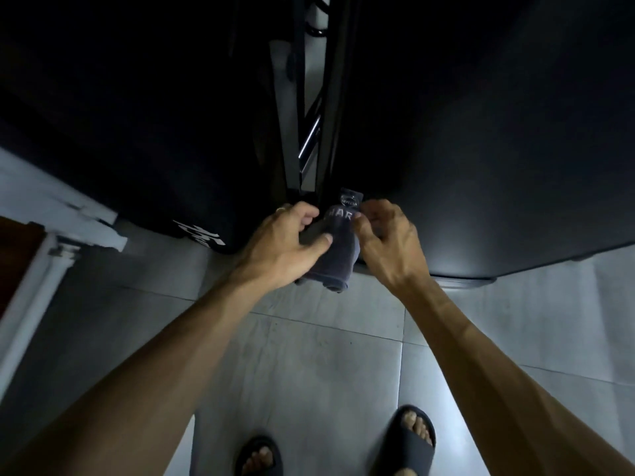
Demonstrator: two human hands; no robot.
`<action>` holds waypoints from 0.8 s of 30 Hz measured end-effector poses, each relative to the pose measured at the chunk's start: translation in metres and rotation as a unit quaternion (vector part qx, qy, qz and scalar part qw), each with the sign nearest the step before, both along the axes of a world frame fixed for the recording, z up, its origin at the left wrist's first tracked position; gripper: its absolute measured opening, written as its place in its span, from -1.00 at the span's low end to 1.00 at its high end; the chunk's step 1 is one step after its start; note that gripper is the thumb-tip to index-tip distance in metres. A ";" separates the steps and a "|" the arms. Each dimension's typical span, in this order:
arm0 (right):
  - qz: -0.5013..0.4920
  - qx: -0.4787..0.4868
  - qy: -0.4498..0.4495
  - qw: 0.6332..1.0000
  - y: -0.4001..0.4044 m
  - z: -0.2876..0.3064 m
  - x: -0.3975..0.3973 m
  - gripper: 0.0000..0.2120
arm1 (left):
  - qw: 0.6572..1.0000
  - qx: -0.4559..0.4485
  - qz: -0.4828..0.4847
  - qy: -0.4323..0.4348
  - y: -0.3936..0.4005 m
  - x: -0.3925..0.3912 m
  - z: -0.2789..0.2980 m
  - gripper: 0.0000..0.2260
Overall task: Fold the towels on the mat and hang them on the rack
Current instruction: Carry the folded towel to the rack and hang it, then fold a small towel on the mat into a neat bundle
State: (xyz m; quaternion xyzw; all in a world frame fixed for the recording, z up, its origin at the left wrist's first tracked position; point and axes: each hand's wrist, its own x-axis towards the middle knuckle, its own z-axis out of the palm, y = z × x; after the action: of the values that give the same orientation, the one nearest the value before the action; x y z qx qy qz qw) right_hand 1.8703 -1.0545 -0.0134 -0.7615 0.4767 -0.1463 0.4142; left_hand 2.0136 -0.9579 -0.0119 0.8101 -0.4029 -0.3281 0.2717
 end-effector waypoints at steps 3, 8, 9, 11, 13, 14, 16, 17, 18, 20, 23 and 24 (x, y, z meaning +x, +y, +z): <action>0.096 -0.034 0.042 0.994 0.010 0.050 0.009 -0.70 | 0.997 0.025 -0.024 -0.064 0.029 -0.003 0.050 -0.68; 0.243 -0.074 0.090 0.963 0.023 0.133 0.024 -0.64 | 0.992 0.052 -0.010 -0.115 0.072 -0.018 0.131 -0.70; 0.275 -0.078 0.093 0.954 0.025 0.146 0.027 -0.64 | 0.990 0.061 -0.001 -0.126 0.080 -0.023 0.145 -0.71; 0.339 -0.086 0.090 0.932 0.028 0.169 0.033 -0.64 | 0.983 0.089 0.017 -0.160 0.092 -0.035 0.167 -0.72; 0.406 -0.096 0.093 0.904 0.030 0.189 0.040 -0.63 | 0.974 0.116 0.051 -0.189 0.104 -0.049 0.184 -0.74; 0.436 -0.102 0.092 0.889 0.031 0.198 0.043 -0.64 | 0.969 0.128 0.072 -0.197 0.109 -0.057 0.191 -0.74; 0.483 -0.110 0.082 0.865 0.035 0.216 0.048 -0.65 | 0.962 0.142 0.112 -0.205 0.121 -0.077 0.206 -0.70; 0.508 -0.115 0.077 0.850 0.039 0.225 0.049 -0.65 | 0.958 0.147 0.133 -0.206 0.127 -0.089 0.215 -0.68; 0.533 -0.123 0.072 0.834 0.044 0.234 0.048 -0.65 | 0.954 0.155 0.159 -0.203 0.133 -0.102 0.224 -0.68; 0.582 -0.135 0.061 0.799 0.055 0.253 0.042 -0.66 | 0.944 0.170 0.217 -0.183 0.145 -0.131 0.241 -0.70; 0.643 -0.145 0.056 0.750 0.078 0.278 0.029 -0.66 | 0.924 0.181 0.298 -0.160 0.160 -0.175 0.262 -0.71; 0.661 -0.149 0.054 0.733 0.087 0.285 0.023 -0.65 | 0.916 0.184 0.323 -0.152 0.165 -0.190 0.269 -0.70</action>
State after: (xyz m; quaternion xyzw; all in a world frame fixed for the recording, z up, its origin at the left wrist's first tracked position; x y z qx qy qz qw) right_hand 1.8929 -0.9677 0.2717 -0.9432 -0.1535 0.1368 0.2609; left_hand 1.8234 -0.7924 0.2573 0.9719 -0.0881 -0.1635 0.1446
